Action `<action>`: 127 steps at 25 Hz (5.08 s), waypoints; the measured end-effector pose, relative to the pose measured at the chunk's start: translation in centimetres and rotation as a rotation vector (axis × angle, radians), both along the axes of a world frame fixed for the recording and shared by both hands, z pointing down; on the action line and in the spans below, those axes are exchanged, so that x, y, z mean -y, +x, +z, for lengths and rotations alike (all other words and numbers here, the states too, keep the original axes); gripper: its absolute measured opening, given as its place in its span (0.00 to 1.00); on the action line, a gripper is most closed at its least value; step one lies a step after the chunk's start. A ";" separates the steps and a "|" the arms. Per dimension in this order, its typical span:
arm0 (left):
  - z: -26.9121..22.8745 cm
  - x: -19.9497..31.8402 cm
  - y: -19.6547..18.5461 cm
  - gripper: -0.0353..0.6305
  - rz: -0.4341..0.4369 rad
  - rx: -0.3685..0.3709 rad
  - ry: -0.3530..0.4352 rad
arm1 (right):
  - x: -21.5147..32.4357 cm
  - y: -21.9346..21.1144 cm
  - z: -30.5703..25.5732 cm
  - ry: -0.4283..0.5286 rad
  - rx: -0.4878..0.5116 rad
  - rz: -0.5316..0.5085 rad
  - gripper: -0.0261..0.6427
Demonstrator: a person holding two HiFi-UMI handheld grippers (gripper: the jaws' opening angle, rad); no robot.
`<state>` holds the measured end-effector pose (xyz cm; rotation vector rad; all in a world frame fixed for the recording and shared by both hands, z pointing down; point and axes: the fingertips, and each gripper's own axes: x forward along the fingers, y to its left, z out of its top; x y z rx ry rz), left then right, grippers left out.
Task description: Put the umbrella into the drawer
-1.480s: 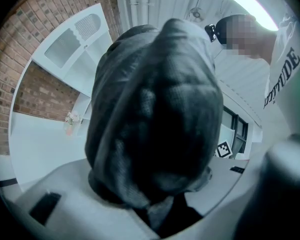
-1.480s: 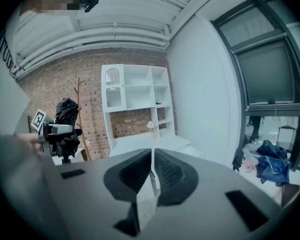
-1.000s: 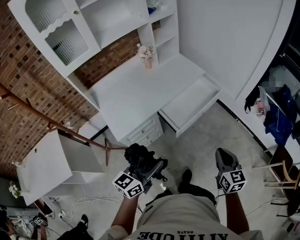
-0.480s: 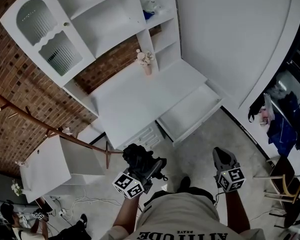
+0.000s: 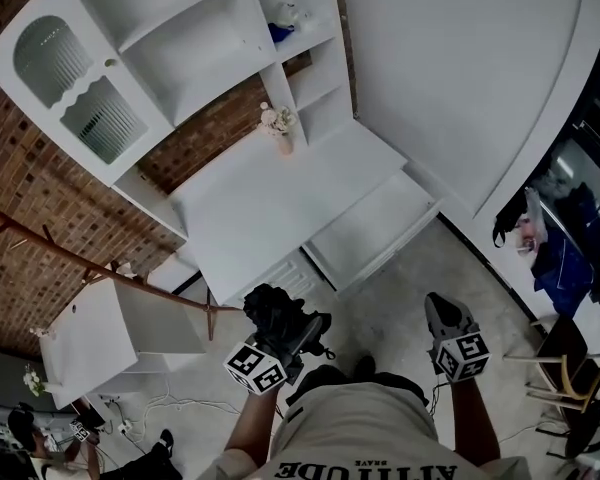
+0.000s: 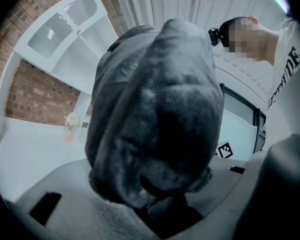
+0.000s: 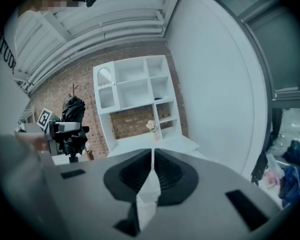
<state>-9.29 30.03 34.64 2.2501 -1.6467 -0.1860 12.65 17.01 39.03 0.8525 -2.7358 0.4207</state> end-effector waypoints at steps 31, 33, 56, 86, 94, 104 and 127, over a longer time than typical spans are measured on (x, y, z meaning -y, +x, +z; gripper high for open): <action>3.7 14.3 -8.2 0.40 0.222 -0.031 -0.056 | 6.6 -7.2 1.9 -0.045 -0.065 0.146 0.09; 4.2 15.4 -9.0 0.40 0.250 -0.038 -0.067 | 7.0 -7.9 2.0 -0.054 -0.077 0.169 0.09; 6.4 24.6 -13.7 0.40 0.492 -0.080 -0.087 | 10.4 -14.6 1.9 -0.066 -0.105 0.363 0.09; 10.5 32.1 -7.1 0.40 0.359 0.045 -0.266 | 22.3 -9.4 7.6 -0.219 -0.038 0.202 0.09; 13.7 35.4 -5.0 0.40 0.334 0.123 -0.342 | 26.5 -8.7 10.2 -0.260 -0.035 0.123 0.09; 21.6 38.5 -3.1 0.40 0.315 0.157 -0.494 | 29.7 -9.4 14.9 -0.340 -0.052 0.043 0.09; 41.7 43.0 -0.5 0.40 0.351 0.369 -0.834 | 33.5 -7.8 24.5 -0.503 -0.035 0.069 0.09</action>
